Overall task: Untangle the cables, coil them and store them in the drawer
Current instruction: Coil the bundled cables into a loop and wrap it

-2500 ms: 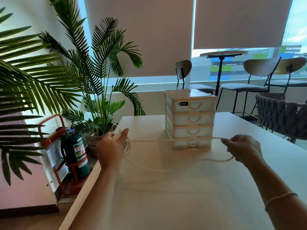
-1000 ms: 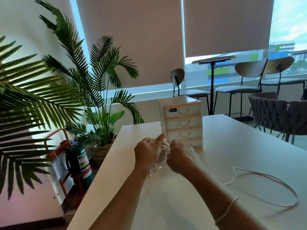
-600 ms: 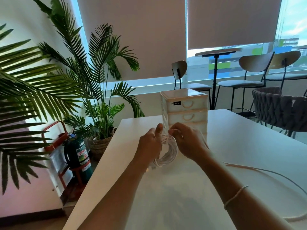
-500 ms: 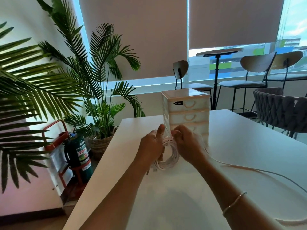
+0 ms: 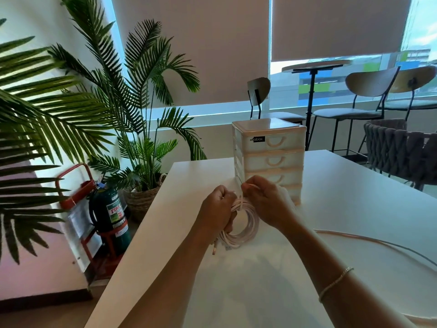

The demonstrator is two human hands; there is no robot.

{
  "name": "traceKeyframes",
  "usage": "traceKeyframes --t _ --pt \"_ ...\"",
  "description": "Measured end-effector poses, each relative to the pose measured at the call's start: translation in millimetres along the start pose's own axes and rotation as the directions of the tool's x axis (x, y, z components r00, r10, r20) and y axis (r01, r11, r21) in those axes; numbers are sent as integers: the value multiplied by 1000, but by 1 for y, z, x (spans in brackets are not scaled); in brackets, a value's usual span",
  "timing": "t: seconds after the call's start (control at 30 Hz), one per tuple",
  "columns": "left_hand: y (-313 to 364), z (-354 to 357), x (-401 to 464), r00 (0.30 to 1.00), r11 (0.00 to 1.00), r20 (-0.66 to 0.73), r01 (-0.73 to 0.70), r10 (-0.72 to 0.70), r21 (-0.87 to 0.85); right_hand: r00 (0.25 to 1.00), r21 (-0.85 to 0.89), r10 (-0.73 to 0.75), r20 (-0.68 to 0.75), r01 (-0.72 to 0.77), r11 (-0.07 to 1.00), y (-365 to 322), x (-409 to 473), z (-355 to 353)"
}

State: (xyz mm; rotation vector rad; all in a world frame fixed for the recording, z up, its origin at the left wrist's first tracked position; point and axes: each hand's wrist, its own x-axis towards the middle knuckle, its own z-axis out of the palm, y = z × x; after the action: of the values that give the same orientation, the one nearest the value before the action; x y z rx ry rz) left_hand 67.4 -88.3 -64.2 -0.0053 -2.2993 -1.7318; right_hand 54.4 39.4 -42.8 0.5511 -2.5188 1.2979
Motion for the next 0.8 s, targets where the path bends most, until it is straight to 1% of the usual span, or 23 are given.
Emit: traceKeyframes --t 0.07,0.1,0.2,0.3,0.4,0.47,0.53,0.6,0.7,0.8 --pt "2 0 -2 998 999 55 20 -18 -28 1000 7 -17 24 17 1000 0 3 1" --pt "3 -1 -3 997 998 78 31 -27 -58 1000 47 2 30 -4 999 1 3 1" --pt "4 -2 -3 993 985 109 57 -39 -162 991 198 127 33 -131 971 4 6 4" --pt "3 -3 -4 991 972 127 67 -38 -227 967 342 239 85 -254 905 3 8 6" --pt "1 -5 -6 979 978 203 26 17 -206 949 462 266 167 -314 829 1 9 4" --pt "-1 -7 -6 977 988 207 -11 43 -154 945 461 275 176 -326 825 -1 10 3" --pt "-4 -8 -4 981 998 187 -33 43 -56 940 433 300 164 -342 834 -1 11 4" --pt "-6 -9 -3 980 999 193 -44 43 4 930 428 323 174 -366 826 -2 13 5" --pt "-9 -9 -2 976 998 214 -34 24 43 928 391 328 175 -372 842 0 14 8" --pt "-9 -11 -4 977 999 211 -23 12 47 943 328 316 103 -332 884 -1 13 16"
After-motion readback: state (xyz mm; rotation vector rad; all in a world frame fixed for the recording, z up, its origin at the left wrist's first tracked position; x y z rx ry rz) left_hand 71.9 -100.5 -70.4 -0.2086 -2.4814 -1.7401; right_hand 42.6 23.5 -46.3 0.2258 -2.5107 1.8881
